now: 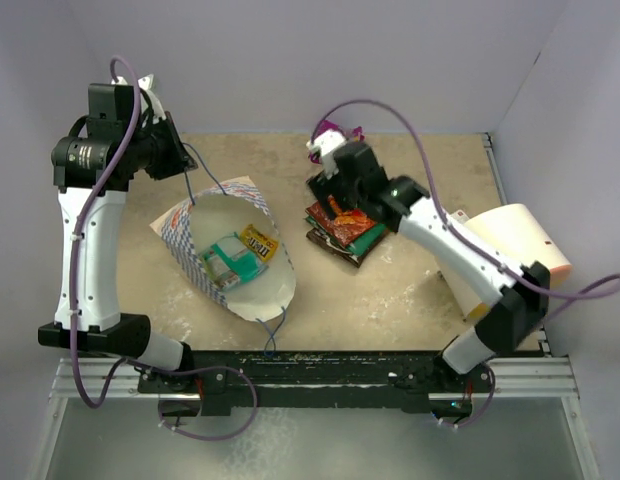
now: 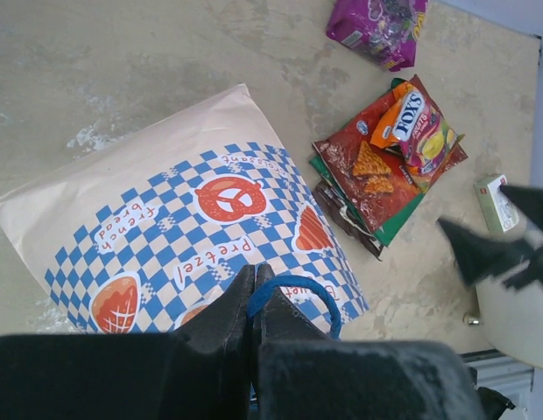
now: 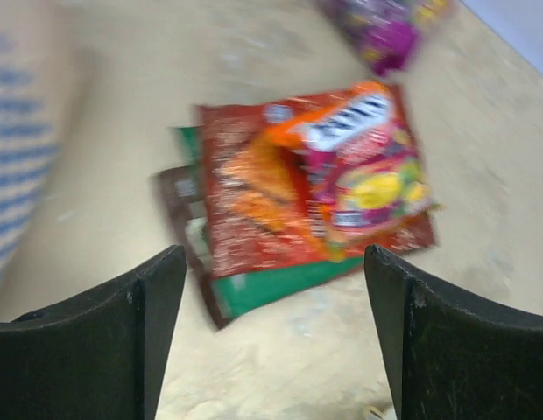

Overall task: Take the snacks out of the paper bag
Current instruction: Place the snack in the paper bag.

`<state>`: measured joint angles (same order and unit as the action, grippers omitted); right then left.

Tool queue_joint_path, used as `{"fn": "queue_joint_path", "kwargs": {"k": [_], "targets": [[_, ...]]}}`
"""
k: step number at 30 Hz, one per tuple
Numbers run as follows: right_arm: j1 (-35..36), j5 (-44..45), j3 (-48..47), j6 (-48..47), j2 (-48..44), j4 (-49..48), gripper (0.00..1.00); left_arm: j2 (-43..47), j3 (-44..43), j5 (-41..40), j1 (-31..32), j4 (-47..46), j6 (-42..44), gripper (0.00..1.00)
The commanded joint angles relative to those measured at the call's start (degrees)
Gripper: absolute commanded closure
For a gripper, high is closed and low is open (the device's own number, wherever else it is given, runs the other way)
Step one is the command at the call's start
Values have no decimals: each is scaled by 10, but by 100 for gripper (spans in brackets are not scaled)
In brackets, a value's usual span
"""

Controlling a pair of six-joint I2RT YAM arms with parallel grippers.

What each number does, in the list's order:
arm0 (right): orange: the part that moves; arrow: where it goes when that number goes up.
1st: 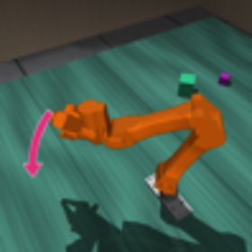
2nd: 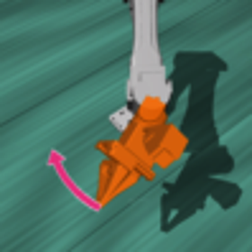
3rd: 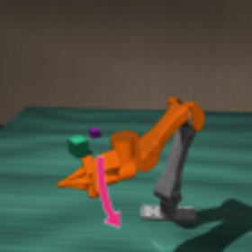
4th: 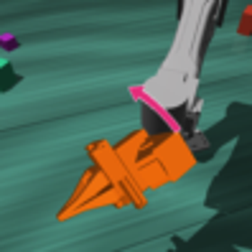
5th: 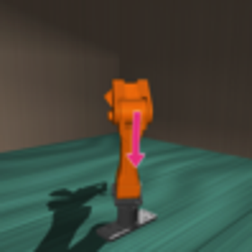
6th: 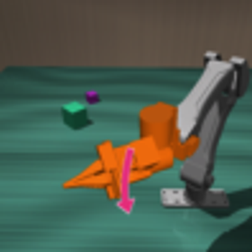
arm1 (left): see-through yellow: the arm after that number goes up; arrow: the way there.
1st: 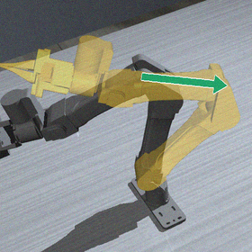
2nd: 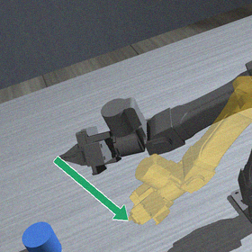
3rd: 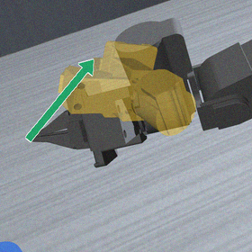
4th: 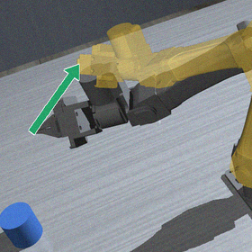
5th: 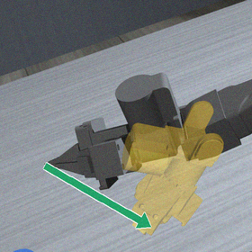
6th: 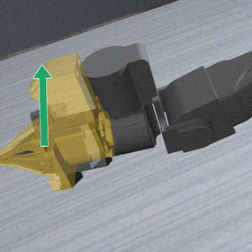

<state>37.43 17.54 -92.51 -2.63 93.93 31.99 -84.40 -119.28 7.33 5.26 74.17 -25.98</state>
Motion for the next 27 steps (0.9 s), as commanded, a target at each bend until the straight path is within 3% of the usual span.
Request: {"fn": "queue_joint_path", "kwargs": {"k": [1,7,13,20,27], "targets": [[132,-108,124,-29,-80,-101,15,5,-16,30,-6,-27,-7,100],[265,-157,224,-60,-154,-260,15,-9,-37,15,-10,-20,3,100],[312,-329,287,-259,-155,-359,24,-15,-65,18,-12,-8,4,100],[316,-309,293,-450,-70,-413,31,-10,-67,20,-16,-8,0,100],[308,-306,277,-441,33,-509,38,9,-40,29,-16,-22,-13,100]]}}
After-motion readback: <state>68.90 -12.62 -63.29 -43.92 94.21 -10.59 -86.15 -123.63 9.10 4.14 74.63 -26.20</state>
